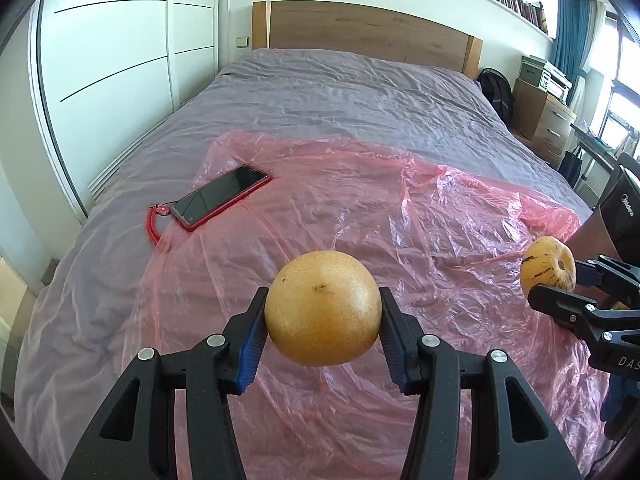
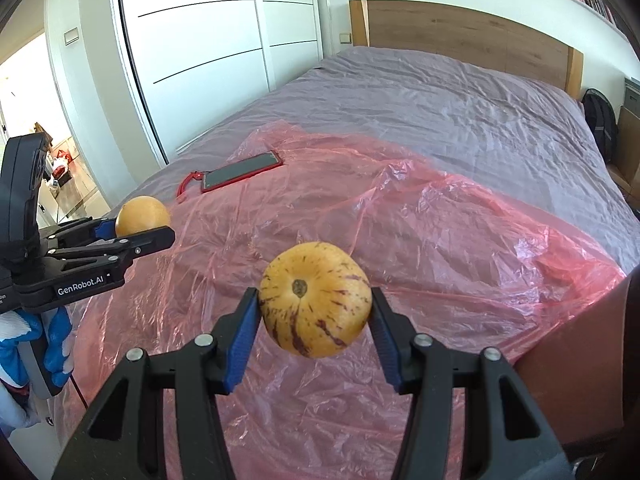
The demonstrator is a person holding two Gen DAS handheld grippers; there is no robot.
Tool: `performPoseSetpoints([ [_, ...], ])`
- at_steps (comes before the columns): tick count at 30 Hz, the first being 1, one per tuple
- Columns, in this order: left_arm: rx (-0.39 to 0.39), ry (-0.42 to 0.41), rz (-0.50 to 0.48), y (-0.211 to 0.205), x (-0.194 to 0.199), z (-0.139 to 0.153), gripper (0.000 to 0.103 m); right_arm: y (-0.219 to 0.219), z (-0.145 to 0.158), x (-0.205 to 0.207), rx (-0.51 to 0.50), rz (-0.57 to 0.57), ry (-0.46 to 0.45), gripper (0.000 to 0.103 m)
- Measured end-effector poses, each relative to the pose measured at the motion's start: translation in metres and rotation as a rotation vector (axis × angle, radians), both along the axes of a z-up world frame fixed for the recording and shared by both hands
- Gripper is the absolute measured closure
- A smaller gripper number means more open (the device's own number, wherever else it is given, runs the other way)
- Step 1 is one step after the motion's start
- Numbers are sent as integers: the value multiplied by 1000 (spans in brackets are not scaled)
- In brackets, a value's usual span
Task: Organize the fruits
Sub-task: 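Lift and carry the grapefruit with left gripper while right gripper carries the gourd to the tray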
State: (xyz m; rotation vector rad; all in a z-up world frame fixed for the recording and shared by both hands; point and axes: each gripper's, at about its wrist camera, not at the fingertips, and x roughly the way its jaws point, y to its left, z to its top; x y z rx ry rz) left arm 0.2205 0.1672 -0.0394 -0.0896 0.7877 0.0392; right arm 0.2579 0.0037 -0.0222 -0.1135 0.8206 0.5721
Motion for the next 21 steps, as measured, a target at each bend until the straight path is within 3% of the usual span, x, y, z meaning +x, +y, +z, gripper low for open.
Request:
performPoseSetpoints([
  [9,-24,-29,-45,-24,-56,23,57,-22,26,-63,-17,-11,-12,29],
  [21,-52,-69,-154,-88,-128,45,57,-93,54,-148,-39,-112,-29,29],
])
